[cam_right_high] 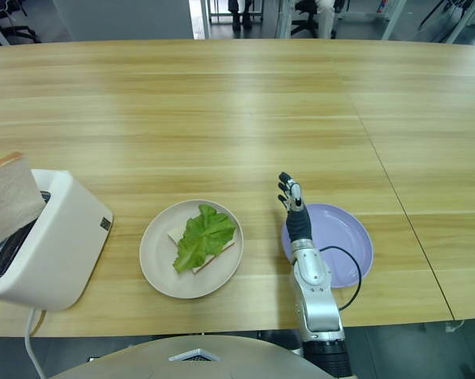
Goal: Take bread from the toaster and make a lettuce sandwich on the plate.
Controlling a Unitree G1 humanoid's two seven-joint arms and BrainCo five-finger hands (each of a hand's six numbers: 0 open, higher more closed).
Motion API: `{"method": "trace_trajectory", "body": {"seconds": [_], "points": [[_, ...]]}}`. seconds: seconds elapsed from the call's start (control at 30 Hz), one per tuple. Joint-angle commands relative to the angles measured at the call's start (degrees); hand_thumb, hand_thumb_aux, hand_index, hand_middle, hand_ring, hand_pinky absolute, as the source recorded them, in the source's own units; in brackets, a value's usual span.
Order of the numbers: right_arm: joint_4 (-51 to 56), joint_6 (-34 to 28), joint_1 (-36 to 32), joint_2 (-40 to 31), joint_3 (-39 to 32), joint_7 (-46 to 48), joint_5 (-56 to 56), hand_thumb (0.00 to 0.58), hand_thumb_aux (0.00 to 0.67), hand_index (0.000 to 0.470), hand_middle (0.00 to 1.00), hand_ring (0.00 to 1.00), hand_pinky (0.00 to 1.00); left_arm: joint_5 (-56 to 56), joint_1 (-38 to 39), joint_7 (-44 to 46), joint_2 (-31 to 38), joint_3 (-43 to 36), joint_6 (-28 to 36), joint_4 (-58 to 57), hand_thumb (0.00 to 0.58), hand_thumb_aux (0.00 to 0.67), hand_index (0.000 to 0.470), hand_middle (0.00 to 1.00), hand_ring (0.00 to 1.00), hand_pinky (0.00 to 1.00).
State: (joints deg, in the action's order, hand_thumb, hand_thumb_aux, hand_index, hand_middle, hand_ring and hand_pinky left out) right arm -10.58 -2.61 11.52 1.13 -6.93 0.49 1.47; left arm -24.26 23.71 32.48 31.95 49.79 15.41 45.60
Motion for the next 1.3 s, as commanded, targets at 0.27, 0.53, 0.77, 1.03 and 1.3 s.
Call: {"method": "trace_trajectory", "body": {"seconds": [0.27, 0.53, 0.77, 1.03, 1.3], "points": [[0.89, 0.08, -0.05, 0.52, -0.05, -0.18, 0.18, 0.000, 0.000, 0.000, 0.00, 0.00, 0.00, 2.78, -8.74, -5.33, 0.07, -5.47, 3.45, -0.45, 0.580, 0.670, 0.460, 1.00, 1.00, 1.00], [1.28, 0.33, 0.18, 0.79, -0.04, -0.28, 0.16, 0.000, 0.000, 0.000, 0.00, 0.00, 0.00, 2.13, -16.81, -10.79, 0.76, -8.02, 4.65, -0.94, 0.580, 0.670, 0.460, 1.00, 1.00, 1.00], [1.22, 0.56, 0.04, 1.15, 0.18, -0.55, 0.10, 0.000, 0.000, 0.000, 0.00, 0.00, 0.00, 7.87, -24.95, -11.94, -0.15, -10.46, 9.65, -0.50, 0.580, 0.670, 0.460, 1.00, 1.00, 1.00], [0.08, 0.68, -1.13, 0.80, 0.34, -0.54, 0.25, 0.000, 0.000, 0.000, 0.00, 0.00, 0.00, 19.47, -24.29, -10.50, -10.37, -22.45, 16.93, 0.69, 0.580, 0.670, 0.460, 1.00, 1.00, 1.00], [-1.46, 1.38, -1.96, -0.25, 0.18, -1.06, 1.96, 0.000, 0.000, 0.000, 0.00, 0.00, 0.00, 22.79, -19.75, -15.12, -19.88, -32.96, 18.21, -1.60, 0.580, 0.670, 0.460, 1.00, 1.00, 1.00]]}}
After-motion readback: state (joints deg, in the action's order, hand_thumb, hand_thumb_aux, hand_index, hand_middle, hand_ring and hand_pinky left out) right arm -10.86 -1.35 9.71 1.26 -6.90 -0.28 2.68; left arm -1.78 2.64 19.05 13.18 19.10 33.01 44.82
